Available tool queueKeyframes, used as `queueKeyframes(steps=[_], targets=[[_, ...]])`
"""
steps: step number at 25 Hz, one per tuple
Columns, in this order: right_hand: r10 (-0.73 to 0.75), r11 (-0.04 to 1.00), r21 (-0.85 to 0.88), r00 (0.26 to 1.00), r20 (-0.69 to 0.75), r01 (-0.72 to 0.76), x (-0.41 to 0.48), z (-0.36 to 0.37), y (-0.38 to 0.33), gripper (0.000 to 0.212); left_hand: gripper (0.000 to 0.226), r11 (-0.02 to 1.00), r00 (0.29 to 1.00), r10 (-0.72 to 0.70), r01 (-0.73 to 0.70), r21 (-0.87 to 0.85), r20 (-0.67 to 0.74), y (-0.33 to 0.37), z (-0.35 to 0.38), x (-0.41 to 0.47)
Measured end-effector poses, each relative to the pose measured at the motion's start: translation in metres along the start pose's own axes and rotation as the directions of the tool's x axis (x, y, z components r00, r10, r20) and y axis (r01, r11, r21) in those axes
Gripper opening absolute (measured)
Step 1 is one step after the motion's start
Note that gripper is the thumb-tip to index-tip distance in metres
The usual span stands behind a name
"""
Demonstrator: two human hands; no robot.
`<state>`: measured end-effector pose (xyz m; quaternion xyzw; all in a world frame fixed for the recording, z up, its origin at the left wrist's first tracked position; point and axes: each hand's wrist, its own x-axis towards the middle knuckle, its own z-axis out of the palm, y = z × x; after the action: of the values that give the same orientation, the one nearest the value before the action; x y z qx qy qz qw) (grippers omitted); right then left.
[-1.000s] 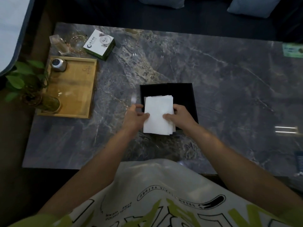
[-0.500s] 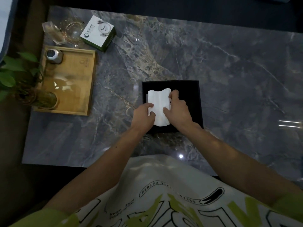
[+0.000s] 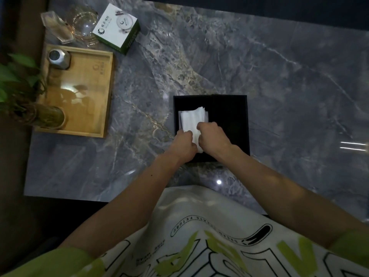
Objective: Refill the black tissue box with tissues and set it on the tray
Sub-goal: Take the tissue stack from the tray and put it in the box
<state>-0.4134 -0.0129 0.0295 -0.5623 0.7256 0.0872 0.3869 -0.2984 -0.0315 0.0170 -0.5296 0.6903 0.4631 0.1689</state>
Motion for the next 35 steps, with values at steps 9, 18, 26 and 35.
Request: queueKeyframes(steps=[9, 18, 26, 35], targets=[[-0.025, 0.994, -0.103, 0.992, 0.125, 0.038, -0.014, 0.000, 0.003, 0.012, 0.033, 0.996, 0.997, 0.077, -0.076, 0.054, -0.017, -0.001, 0.003, -0.006], [-0.295, 0.805, -0.520, 0.953, 0.067, 0.286, -0.010, 0.003, 0.010, 0.057, 0.072, 0.748, 0.968, 0.251, -0.209, 0.630, 0.023, -0.004, 0.004, -0.013], [-0.288, 0.634, -0.711, 0.946, 0.148, 0.304, 0.005, 0.021, 0.021, 0.064, 0.073, 0.572, 0.982, 0.162, -0.177, 0.801, 0.101, -0.011, 0.006, -0.004], [-0.363, 0.638, -0.690, 0.924, 0.121, 0.341, 0.002, 0.021, 0.032, 0.072, 0.075, 0.589, 0.968, 0.239, -0.210, 0.780, 0.080, -0.021, 0.008, -0.004]])
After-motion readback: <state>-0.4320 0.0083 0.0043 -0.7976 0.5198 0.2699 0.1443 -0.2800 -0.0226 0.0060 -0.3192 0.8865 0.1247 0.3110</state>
